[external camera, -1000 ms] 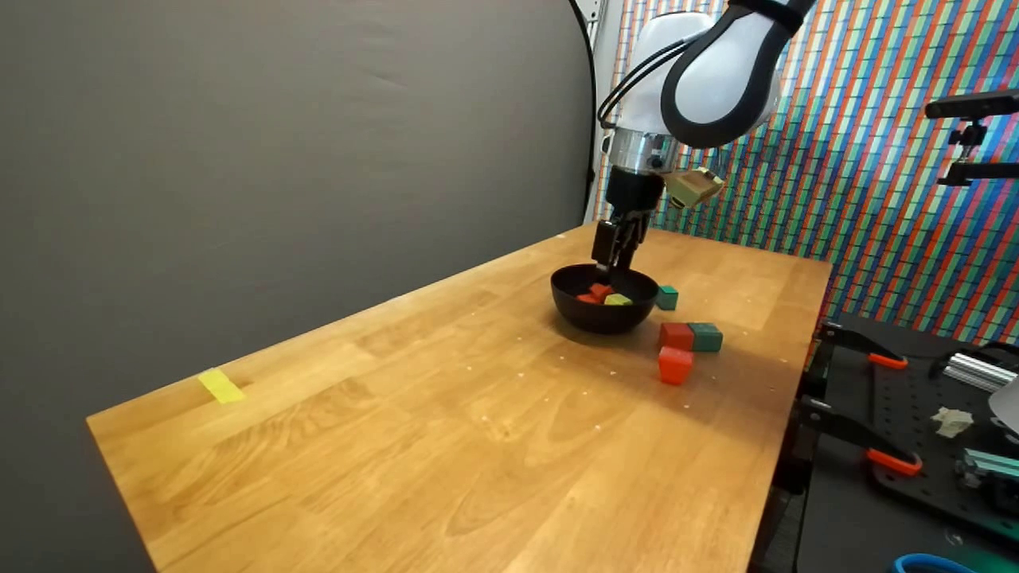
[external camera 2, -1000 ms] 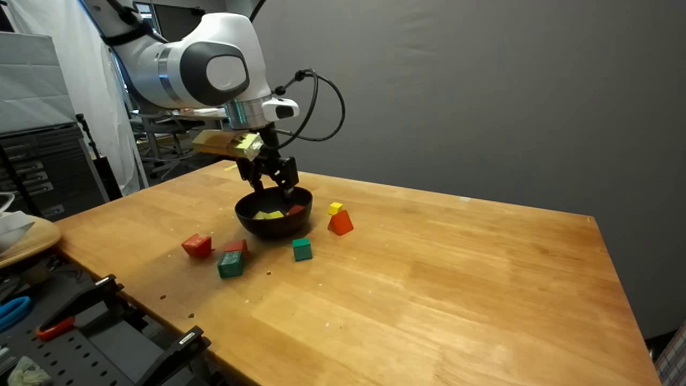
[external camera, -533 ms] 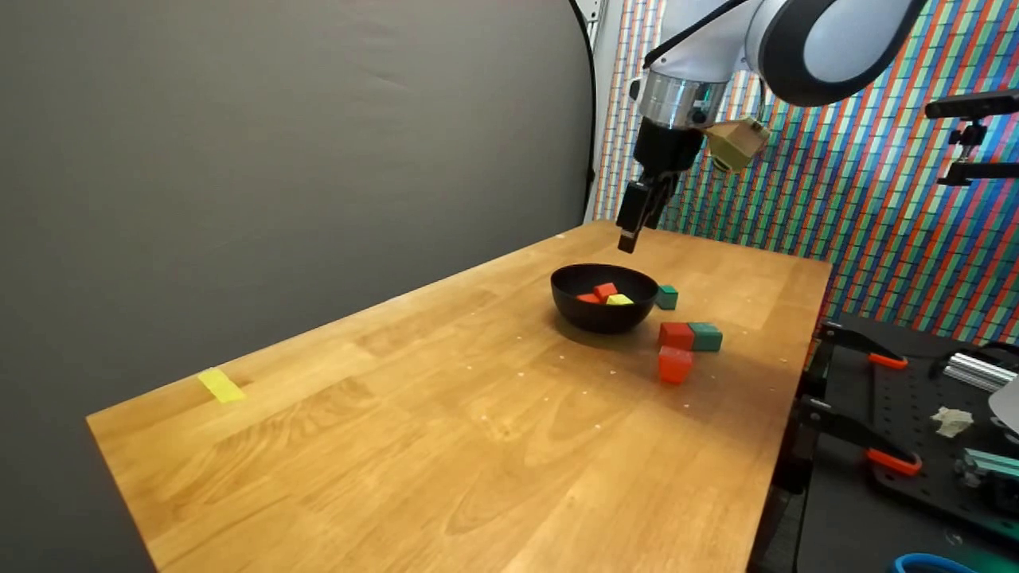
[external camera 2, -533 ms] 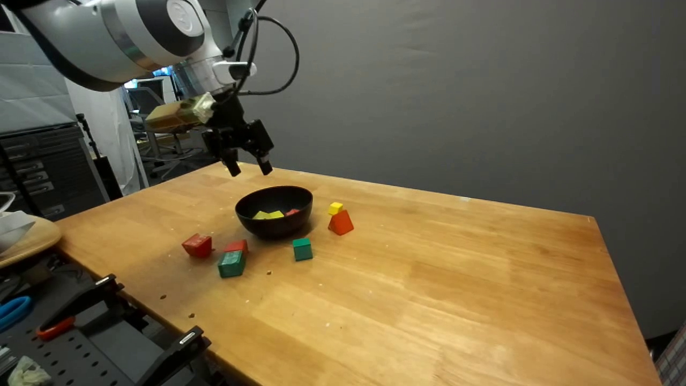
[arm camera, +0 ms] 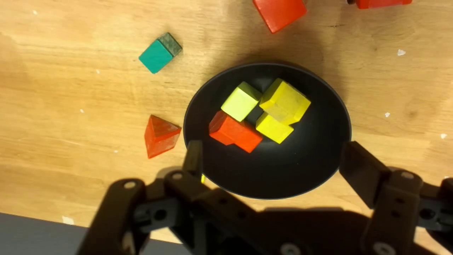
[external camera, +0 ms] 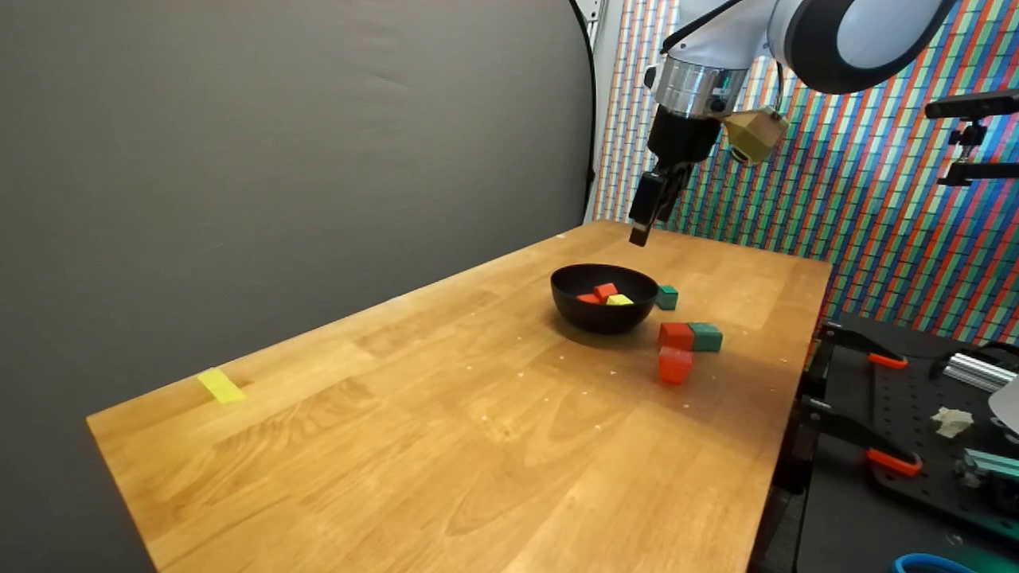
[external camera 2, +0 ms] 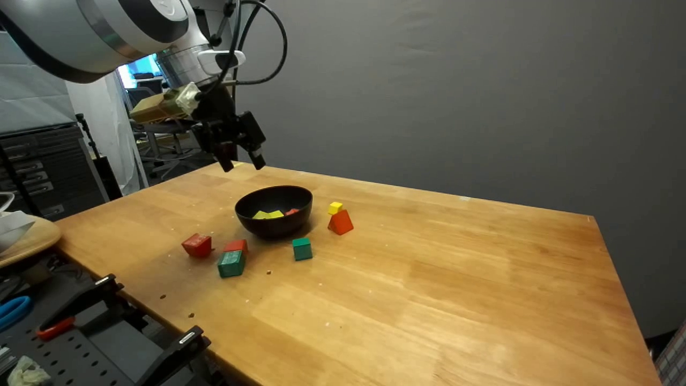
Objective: Put all the blocks in the bowl one at a time except the right yellow block
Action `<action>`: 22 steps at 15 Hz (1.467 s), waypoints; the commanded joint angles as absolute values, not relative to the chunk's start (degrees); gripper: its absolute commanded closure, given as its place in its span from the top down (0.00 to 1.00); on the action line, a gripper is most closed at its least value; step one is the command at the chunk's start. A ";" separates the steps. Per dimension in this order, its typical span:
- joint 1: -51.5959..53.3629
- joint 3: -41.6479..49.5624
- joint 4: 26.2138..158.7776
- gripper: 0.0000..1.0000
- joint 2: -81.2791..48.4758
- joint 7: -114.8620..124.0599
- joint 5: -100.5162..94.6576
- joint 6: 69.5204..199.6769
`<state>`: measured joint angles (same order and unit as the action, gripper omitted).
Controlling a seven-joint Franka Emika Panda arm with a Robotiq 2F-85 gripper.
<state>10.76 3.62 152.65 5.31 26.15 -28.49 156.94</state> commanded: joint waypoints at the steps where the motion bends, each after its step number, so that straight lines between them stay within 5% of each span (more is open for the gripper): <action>1: 9.49 2.61 149.52 1.00 4.11 29.72 -30.75 155.25; 10: 2.60 1.71 127.57 1.00 -11.60 38.97 -18.35 144.72; 22: 2.36 9.01 121.61 1.00 -29.70 36.45 -7.05 155.93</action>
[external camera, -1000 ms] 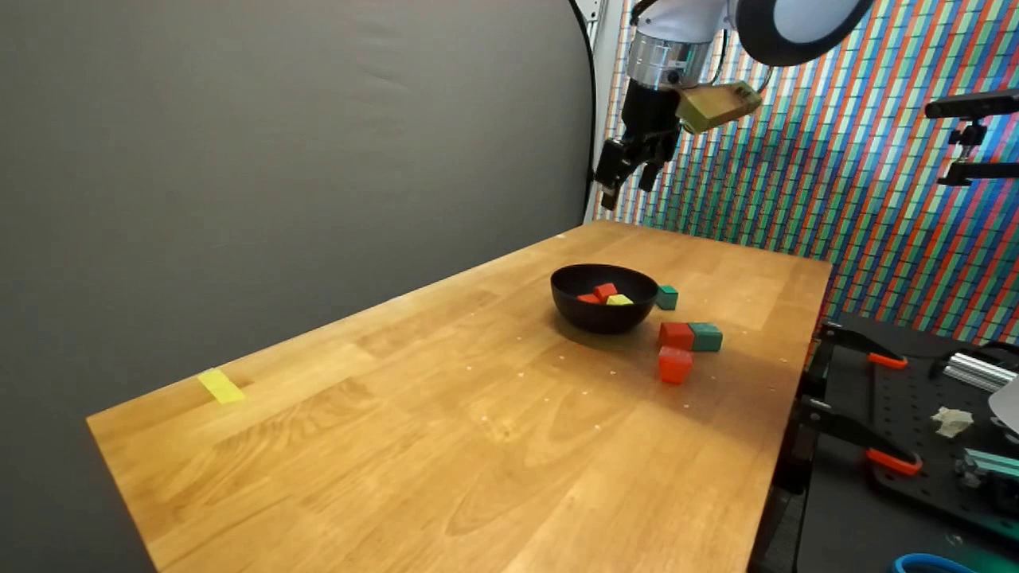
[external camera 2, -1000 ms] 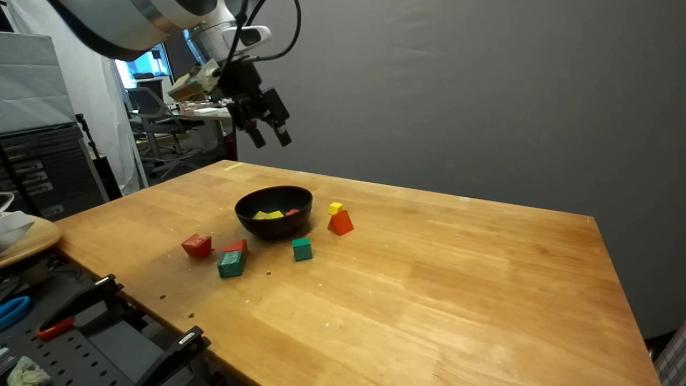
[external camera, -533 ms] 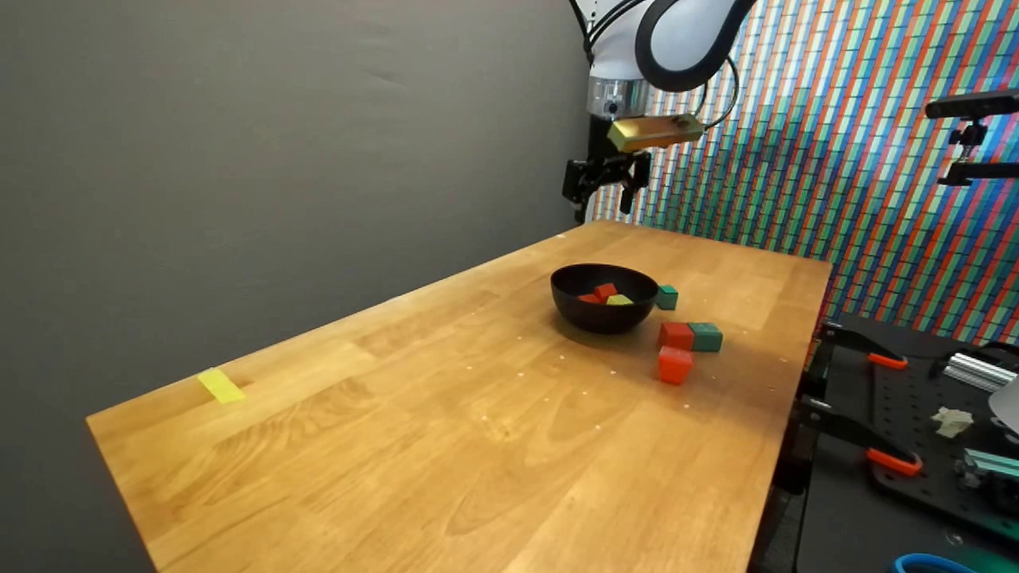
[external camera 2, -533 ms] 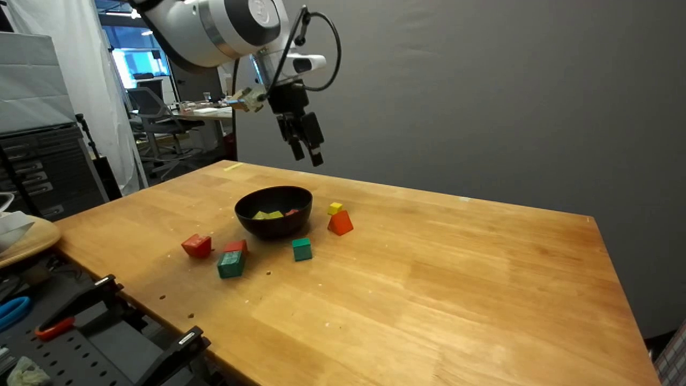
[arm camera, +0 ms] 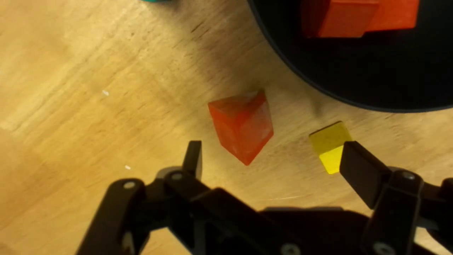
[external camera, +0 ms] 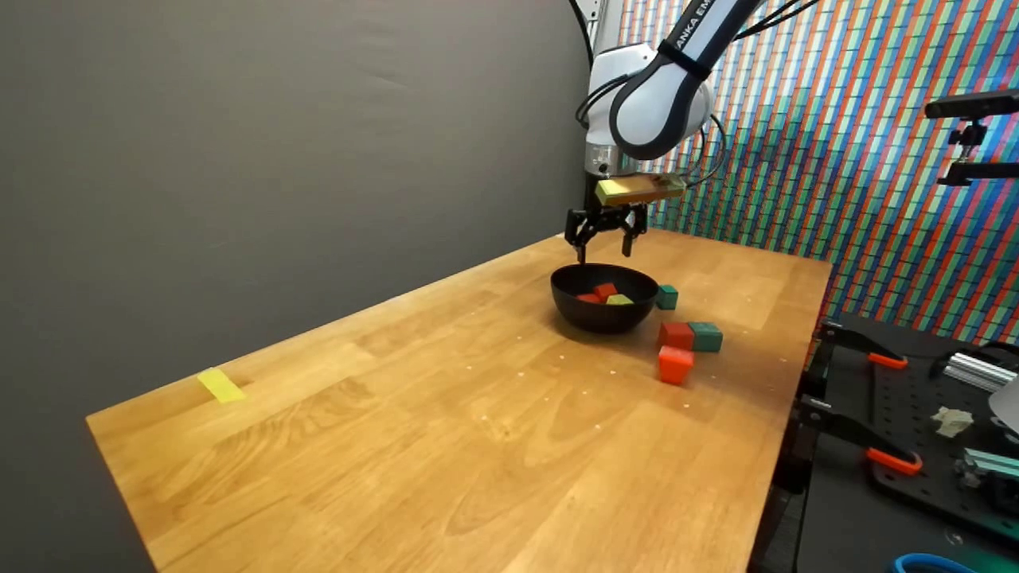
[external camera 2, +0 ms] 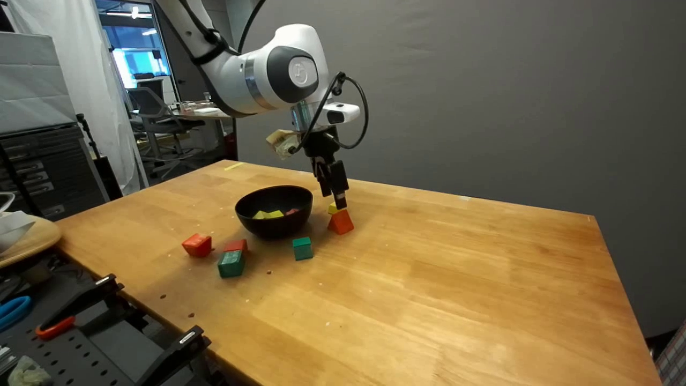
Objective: Put all the blocks in the bowl one at a time except the right yellow block
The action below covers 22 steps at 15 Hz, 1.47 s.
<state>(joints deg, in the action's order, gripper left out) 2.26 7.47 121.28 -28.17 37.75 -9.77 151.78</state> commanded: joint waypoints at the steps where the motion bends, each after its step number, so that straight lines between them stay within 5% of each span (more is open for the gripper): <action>1: 2.04 9.01 121.76 1.00 -30.53 36.00 -5.96 157.58; 3: 1.74 8.89 121.31 0.98 -32.37 35.18 -3.56 159.79; 4: 1.56 8.57 121.14 0.74 -33.09 34.52 -2.36 160.90; 6: 1.43 7.99 120.68 0.70 -34.20 33.16 0.09 162.35; 11: 1.59 7.65 121.12 0.30 -34.28 30.24 4.33 163.26; 22: 9.96 14.27 133.20 0.27 -14.28 30.62 -0.85 163.01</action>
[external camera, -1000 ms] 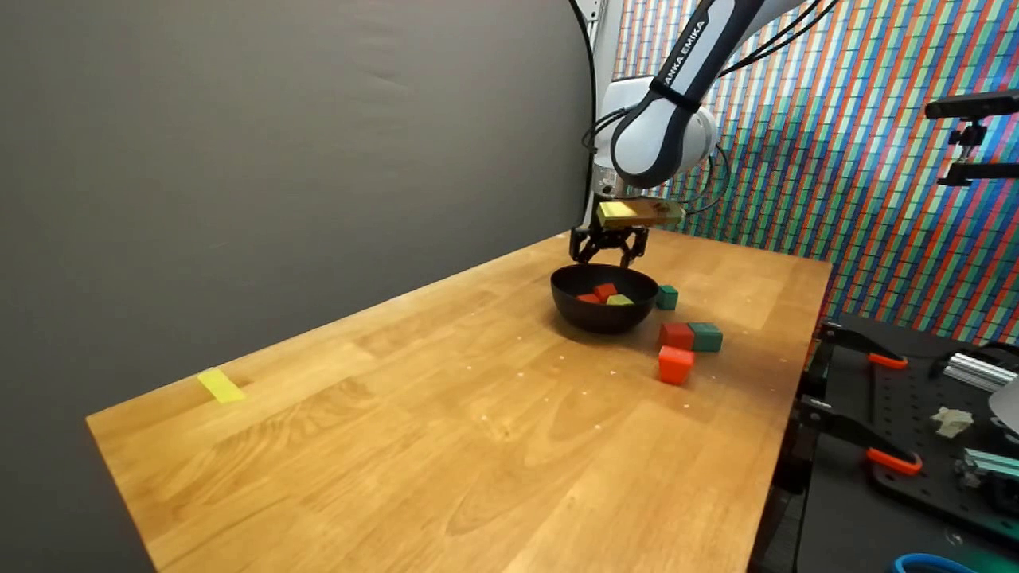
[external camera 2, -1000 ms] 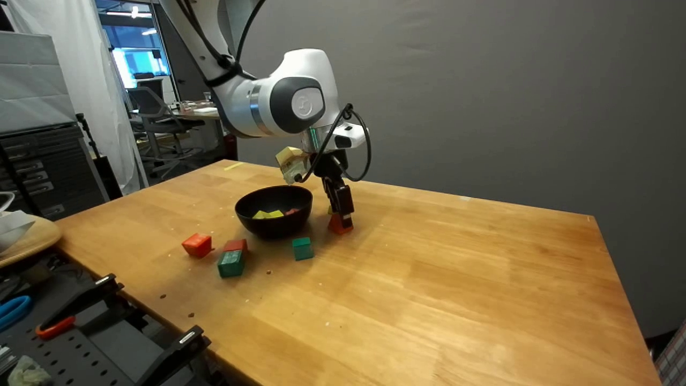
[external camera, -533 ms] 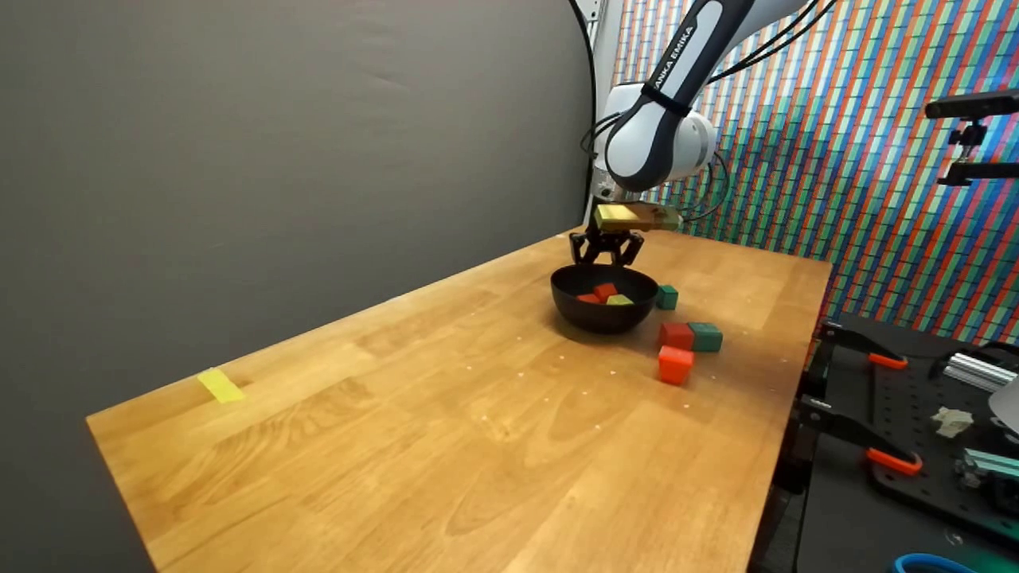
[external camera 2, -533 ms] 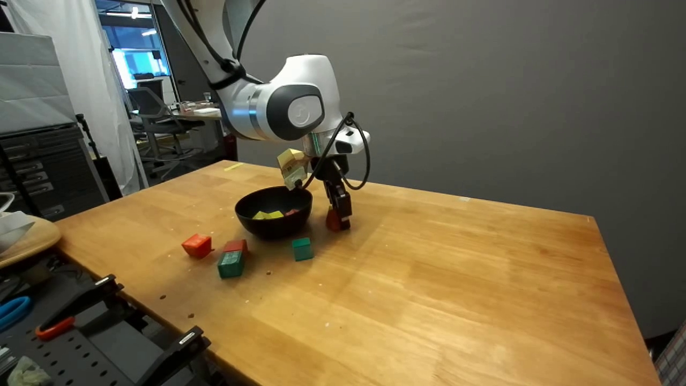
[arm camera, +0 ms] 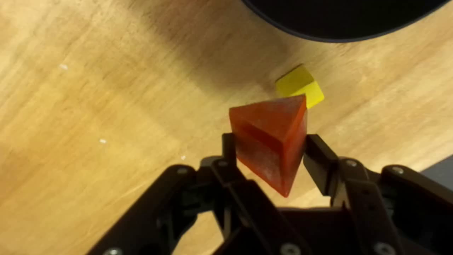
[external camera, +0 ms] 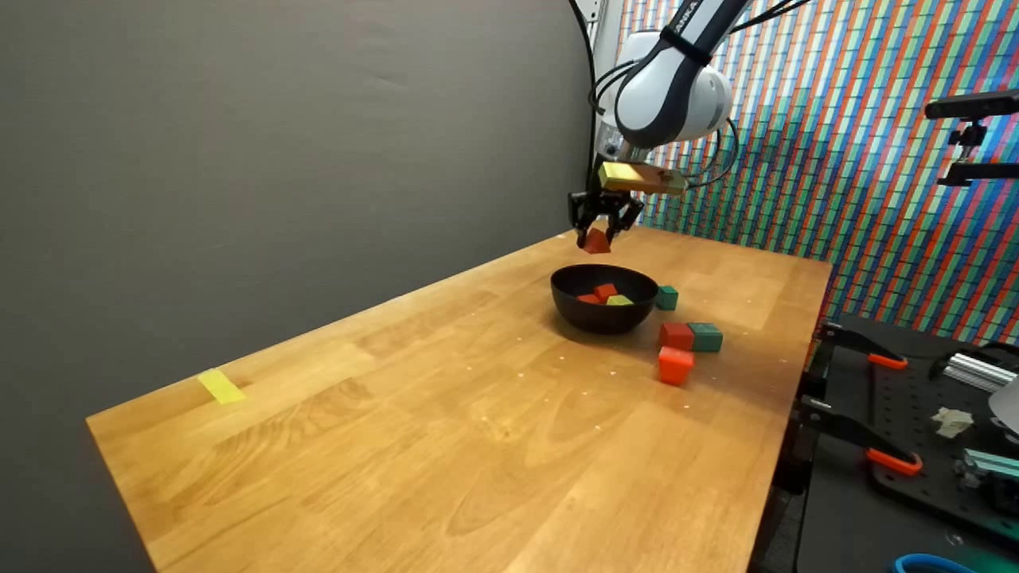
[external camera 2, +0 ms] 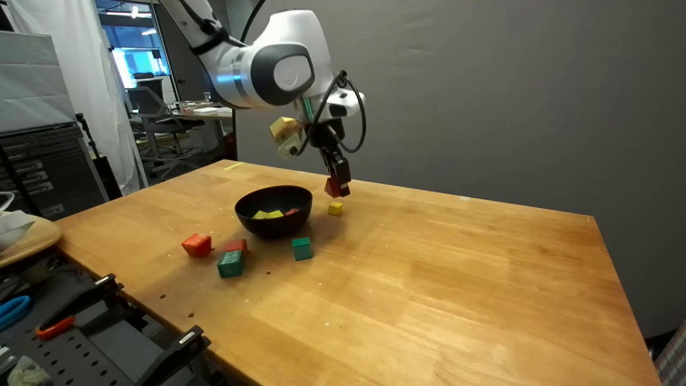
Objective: Put all the blocks in the bowl one at a time except the right yellow block
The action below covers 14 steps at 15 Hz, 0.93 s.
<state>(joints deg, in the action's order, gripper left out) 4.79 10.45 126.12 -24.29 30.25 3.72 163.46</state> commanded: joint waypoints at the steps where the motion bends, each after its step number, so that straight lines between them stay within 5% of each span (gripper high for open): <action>1: 11.65 15.04 134.31 0.27 -12.15 31.63 -3.51 162.50; 8: 10.09 3.31 135.15 0.27 -12.59 28.02 0.70 160.04; 13: 10.40 2.99 135.17 0.27 -16.36 28.96 1.13 157.90; 14: 10.16 2.84 135.55 0.55 -16.41 28.25 1.39 157.56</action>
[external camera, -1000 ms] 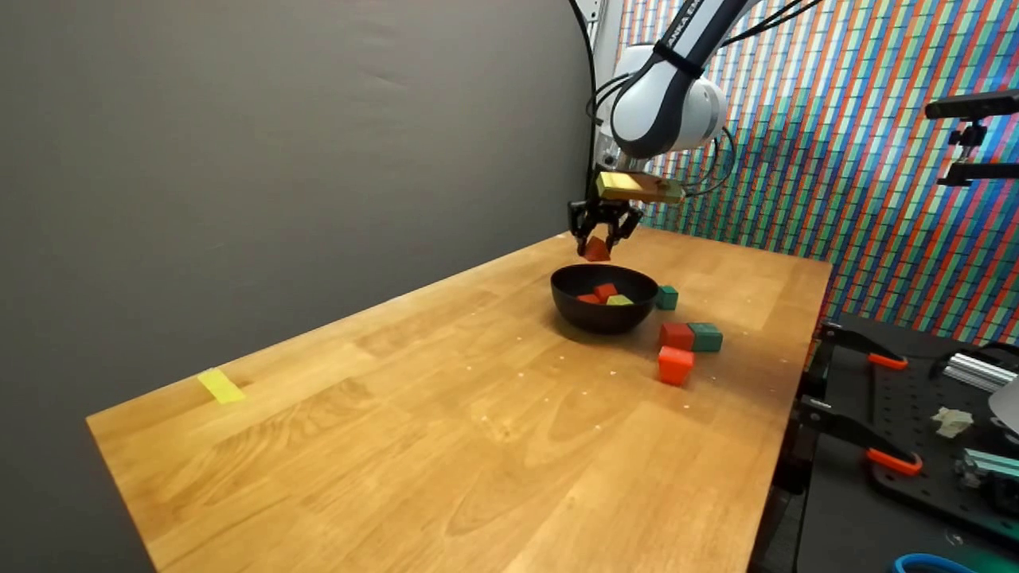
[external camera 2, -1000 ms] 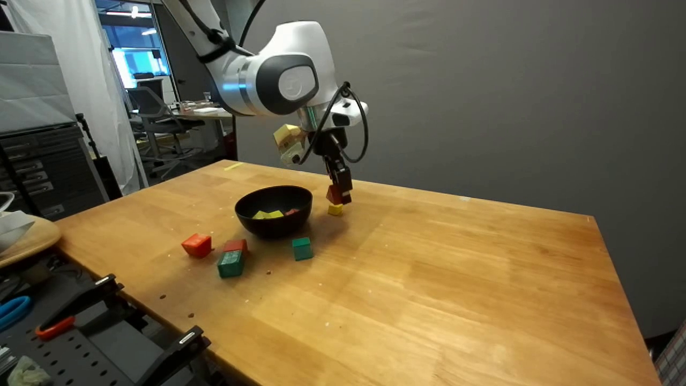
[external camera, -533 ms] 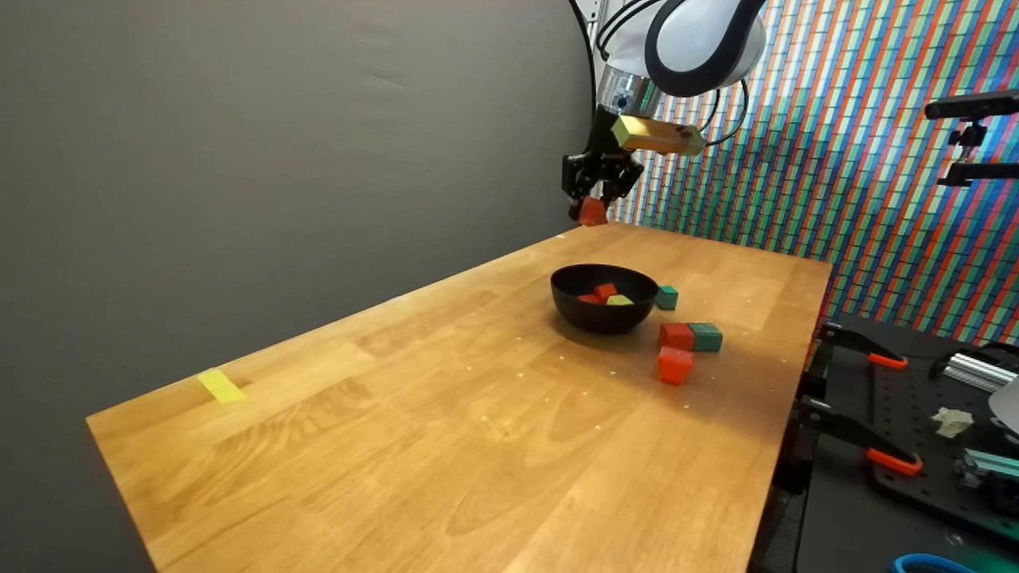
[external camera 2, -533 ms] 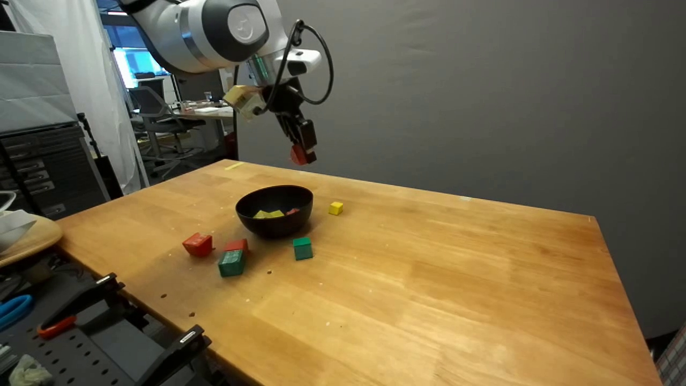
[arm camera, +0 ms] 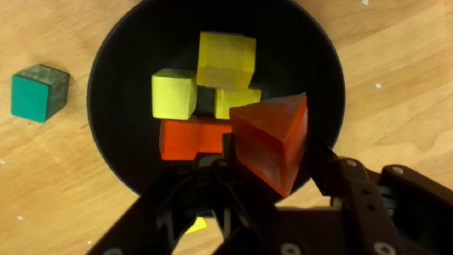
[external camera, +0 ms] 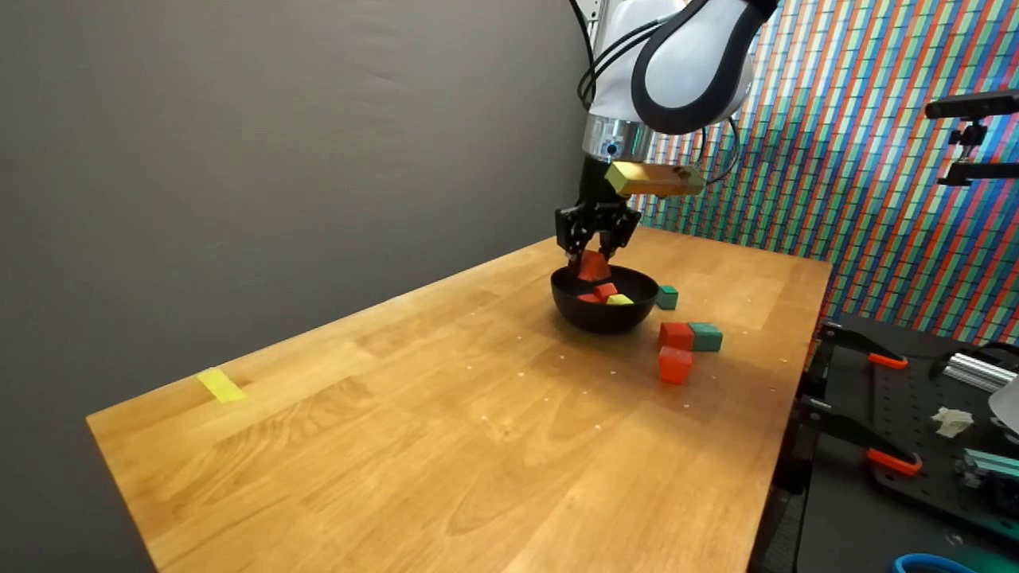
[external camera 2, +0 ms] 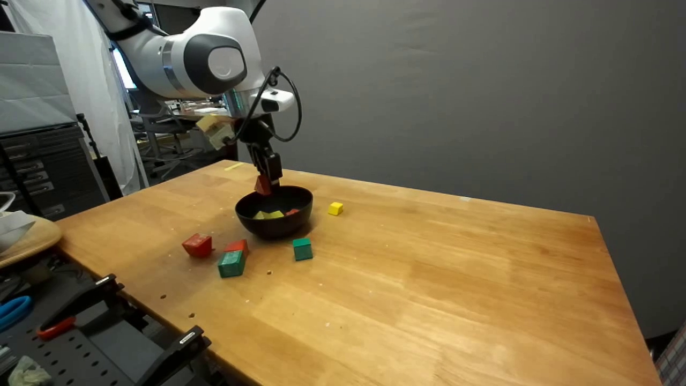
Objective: Put all the blocks in the bowl one at a time except the right yellow block
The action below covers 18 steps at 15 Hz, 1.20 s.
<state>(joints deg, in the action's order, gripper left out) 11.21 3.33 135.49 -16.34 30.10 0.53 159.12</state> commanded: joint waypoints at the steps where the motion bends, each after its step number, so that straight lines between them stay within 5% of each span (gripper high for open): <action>1: 10.17 3.05 136.18 0.79 -16.05 27.94 0.95 157.38; 3: 10.94 4.24 138.57 0.81 -13.71 27.75 -1.49 157.62; 6: 14.58 9.33 144.74 1.00 -6.35 31.80 -13.80 157.26; 12: 16.05 12.77 156.39 1.00 11.57 43.25 -42.03 155.17; 13: 15.61 12.43 151.15 1.00 3.10 40.28 -36.63 156.78; 18: 9.63 6.68 156.02 1.00 5.82 33.27 -31.42 159.52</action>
<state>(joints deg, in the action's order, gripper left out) 14.65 11.27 155.73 9.35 41.02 -38.89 156.07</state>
